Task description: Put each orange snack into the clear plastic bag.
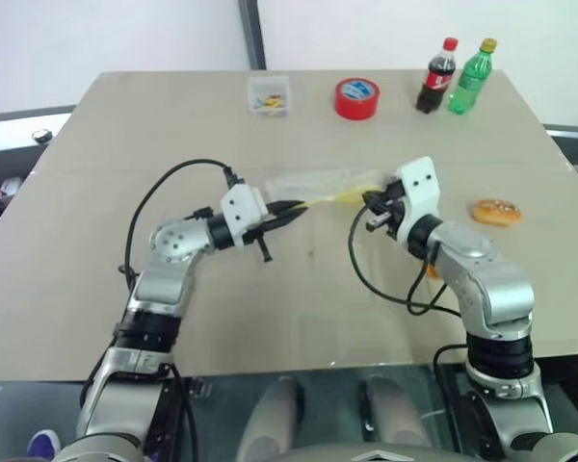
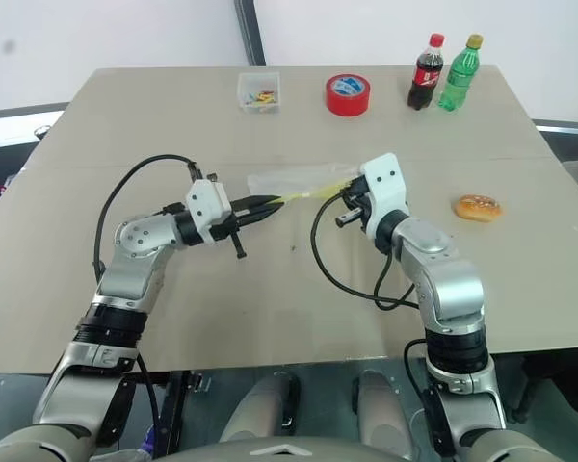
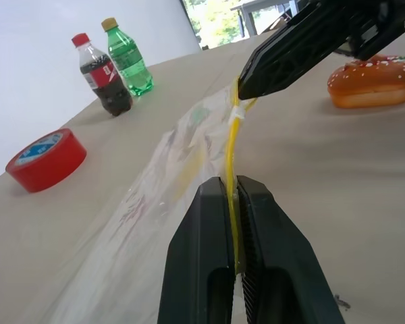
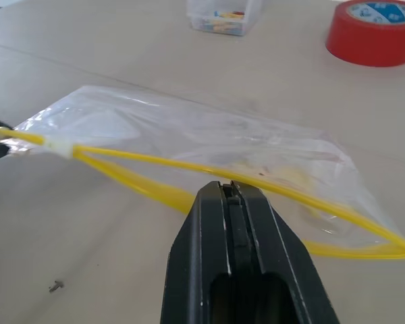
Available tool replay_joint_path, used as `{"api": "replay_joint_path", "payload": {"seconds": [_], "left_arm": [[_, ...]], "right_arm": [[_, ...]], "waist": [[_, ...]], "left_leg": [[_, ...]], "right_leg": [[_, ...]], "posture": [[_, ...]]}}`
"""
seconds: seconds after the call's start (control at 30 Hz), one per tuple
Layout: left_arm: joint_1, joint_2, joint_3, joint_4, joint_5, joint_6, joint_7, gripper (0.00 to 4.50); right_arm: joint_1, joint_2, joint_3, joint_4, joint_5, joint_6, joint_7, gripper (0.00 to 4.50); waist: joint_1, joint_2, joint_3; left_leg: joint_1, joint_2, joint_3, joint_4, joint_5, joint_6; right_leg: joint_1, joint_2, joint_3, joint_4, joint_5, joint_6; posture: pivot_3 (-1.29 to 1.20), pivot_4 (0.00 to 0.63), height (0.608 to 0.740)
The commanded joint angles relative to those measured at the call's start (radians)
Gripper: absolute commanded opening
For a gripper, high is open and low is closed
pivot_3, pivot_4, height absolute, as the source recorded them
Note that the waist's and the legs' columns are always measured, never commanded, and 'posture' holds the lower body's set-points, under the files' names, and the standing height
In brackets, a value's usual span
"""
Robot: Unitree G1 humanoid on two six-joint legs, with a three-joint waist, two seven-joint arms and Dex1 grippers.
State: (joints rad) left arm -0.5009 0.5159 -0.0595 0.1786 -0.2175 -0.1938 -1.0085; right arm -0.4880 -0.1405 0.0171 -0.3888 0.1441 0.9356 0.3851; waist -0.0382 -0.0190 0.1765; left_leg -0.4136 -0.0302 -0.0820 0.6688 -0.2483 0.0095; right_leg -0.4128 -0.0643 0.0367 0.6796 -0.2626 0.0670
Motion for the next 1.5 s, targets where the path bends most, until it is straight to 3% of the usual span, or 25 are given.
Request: {"api": "replay_joint_path", "payload": {"seconds": [0.03, 0.2, 0.27, 0.37, 0.43, 0.57, 0.67, 0.77, 0.97, 1.0, 1.13, 1.27, 1.5], "left_arm": [[0.009, 0.007, 0.017, -0.061, -0.026, -0.013, -0.005, 0.0], [0.025, 0.006, 0.007, -0.086, -0.051, -0.017, -0.037, 0.0], [0.031, 0.01, 0.003, -0.089, -0.049, -0.016, -0.049, 0.0], [0.032, 0.017, 0.009, -0.075, -0.043, -0.024, -0.063, 0.0], [0.027, 0.025, 0.011, -0.06, -0.039, -0.04, -0.077, 0.0], [0.025, 0.037, -0.004, -0.042, -0.039, -0.082, -0.126, 0.0], [0.03, 0.045, -0.001, -0.032, -0.055, -0.086, -0.159, 0.0], [0.028, 0.049, 0.013, -0.019, -0.066, -0.07, -0.16, 0.0], [0.039, 0.047, 0.034, -0.024, -0.075, -0.023, -0.115, 0.0], [0.042, 0.044, 0.036, -0.029, -0.075, -0.016, -0.106, 0.0], [0.046, 0.039, 0.039, -0.034, -0.069, 0.002, -0.075, 0.0], [0.045, 0.032, 0.043, -0.024, -0.062, 0.015, -0.041, 0.0], [0.003, 0.014, 0.037, 0.048, -0.039, -0.009, -0.016, 0.0]], "right_arm": [[-0.025, 0.003, -0.026, -0.016, 0.043, 0.005, -0.012, 0.03], [-0.033, 0.095, -0.064, 0.052, 0.122, -0.007, -0.041, 0.03], [-0.038, 0.11, -0.02, 0.106, 0.075, -0.12, -0.065, 0.03], [-0.05, -0.142, 0.309, 0.202, -0.308, -0.477, -0.067, 0.03], [-0.062, -0.272, 0.432, 0.266, -0.461, -0.687, -0.067, 0.03], [-0.083, -0.367, 0.505, 0.362, -0.596, -0.88, -0.084, 0.03], [-0.104, -0.371, 0.514, 0.437, -0.669, -0.934, -0.104, 0.03], [-0.112, -0.35, 0.496, 0.47, -0.7, -0.937, -0.113, 1.16], [-0.1, -0.33, 0.462, 0.44, -0.739, -0.91, -0.101, 4.07], [-0.093, -0.332, 0.457, 0.428, -0.74, -0.91, -0.095, 4.3], [-0.063, -0.346, 0.41, 0.355, -0.716, -0.879, -0.055, 4.42], [0.057, -0.344, 0.259, 0.122, -0.523, -0.694, 0.108, 4.42], [0.276, -0.222, 0.0, -0.242, -0.307, -0.201, 0.148, 4.42]], "waist": [[-0.001, 0.0, 0.0], [-0.005, 0.0, 0.0], [-0.006, 0.0, 0.0], [-0.003, 0.001, 0.0], [0.002, 0.001, 0.0], [-0.008, 0.001, 0.0], [-0.009, 0.001, 0.0], [-0.006, 0.0, 0.0], [-0.004, 0.001, 0.0], [-0.004, 0.001, 0.0], [-0.002, 0.001, 0.0], [0.002, 0.001, 0.0], [0.005, 0.001, 0.0]], "left_leg": [[0.0, 0.0, 0.0, 0.0, 0.0, 0.0], [0.0, 0.0, 0.0, 0.0, 0.0, 0.0], [0.0, 0.0, 0.001, 0.0, 0.0, 0.0], [0.0, -0.001, 0.002, 0.0, 0.0, 0.0], [0.0, -0.002, 0.002, 0.0, 0.0, -0.001], [0.0, -0.001, 0.002, 0.0, 0.002, -0.003], [0.0, 0.0, 0.004, -0.001, 0.002, -0.003], [0.0, 0.0, 0.004, 0.0, 0.001, -0.001], [0.0, 0.0, 0.003, 0.0, 0.001, -0.001], [0.0, 0.0, 0.003, 0.0, 0.001, -0.001], [0.0, 0.0, 0.003, 0.0, 0.001, -0.001], [-0.001, 0.0, 0.001, 0.0, 0.0, 0.0], [0.001, 0.0, -0.001, 0.0, 0.0, 0.001]], "right_leg": [[0.0, 0.0, 0.0, 0.0, 0.0, 0.0], [0.0, 0.0, 0.0, 0.0, 0.0, 0.0], [0.0, 0.001, 0.001, 0.001, 0.0, 0.0], [-0.001, 0.0, 0.001, 0.001, 0.0, 0.0], [-0.001, -0.001, 0.001, 0.0, 0.0, 0.0], [-0.001, 0.0, 0.0, -0.001, 0.0, 0.0], [-0.002, 0.001, 0.002, 0.0, 0.0, 0.0], [-0.001, 0.001, 0.003, 0.0, 0.0, 0.0], [-0.001, 0.001, 0.003, 0.0, 0.0, 0.0], [-0.001, 0.001, 0.003, 0.0, 0.0, 0.0], [-0.001, 0.001, 0.003, 0.0, 0.0, 0.0], [-0.001, 0.001, 0.001, -0.001, 0.0, 0.0], [0.002, 0.001, -0.001, 0.0, 0.0, 0.0]], "posture": [[0.0, 0.15, 0.74], [0.0, 0.15, 0.74], [0.0, 0.15, 0.74], [0.0, 0.15, 0.74], [0.0, 0.15, 0.74], [0.0, 0.15, 0.74], [0.0, 0.15, 0.74], [0.0, 0.15, 0.74], [0.0, 0.15, 0.74], [0.0, 0.15, 0.74], [0.0, 0.15, 0.74], [0.0, 0.15, 0.74], [0.0, 0.15, 0.74]]}}
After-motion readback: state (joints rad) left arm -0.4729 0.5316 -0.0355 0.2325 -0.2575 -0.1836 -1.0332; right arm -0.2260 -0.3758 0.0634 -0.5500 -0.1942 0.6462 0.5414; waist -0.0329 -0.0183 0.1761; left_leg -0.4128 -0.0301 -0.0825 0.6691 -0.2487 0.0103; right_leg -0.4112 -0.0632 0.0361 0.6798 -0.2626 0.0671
